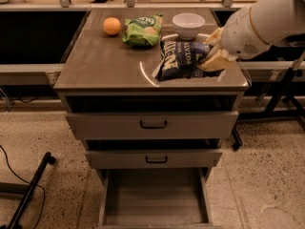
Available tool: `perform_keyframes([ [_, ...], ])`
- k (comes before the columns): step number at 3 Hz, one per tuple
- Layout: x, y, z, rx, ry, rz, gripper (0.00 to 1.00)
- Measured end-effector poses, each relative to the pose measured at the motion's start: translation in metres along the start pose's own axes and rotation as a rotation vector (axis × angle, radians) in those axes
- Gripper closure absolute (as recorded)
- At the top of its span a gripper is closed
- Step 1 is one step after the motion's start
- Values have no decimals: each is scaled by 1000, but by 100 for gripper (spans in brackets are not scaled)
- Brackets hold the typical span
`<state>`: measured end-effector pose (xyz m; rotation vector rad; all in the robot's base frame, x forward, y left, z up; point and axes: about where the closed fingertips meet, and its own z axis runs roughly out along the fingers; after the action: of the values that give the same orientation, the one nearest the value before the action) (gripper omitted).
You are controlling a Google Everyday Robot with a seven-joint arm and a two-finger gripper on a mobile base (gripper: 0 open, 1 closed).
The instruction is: Place blue chip bag into bottom drawer
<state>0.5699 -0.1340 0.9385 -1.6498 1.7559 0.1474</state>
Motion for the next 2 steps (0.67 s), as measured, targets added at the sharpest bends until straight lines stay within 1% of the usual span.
perform_keyframes([
  [1,8,40,12,9,37,-63,100],
  [2,32,75,45,-26,79,-80,100],
])
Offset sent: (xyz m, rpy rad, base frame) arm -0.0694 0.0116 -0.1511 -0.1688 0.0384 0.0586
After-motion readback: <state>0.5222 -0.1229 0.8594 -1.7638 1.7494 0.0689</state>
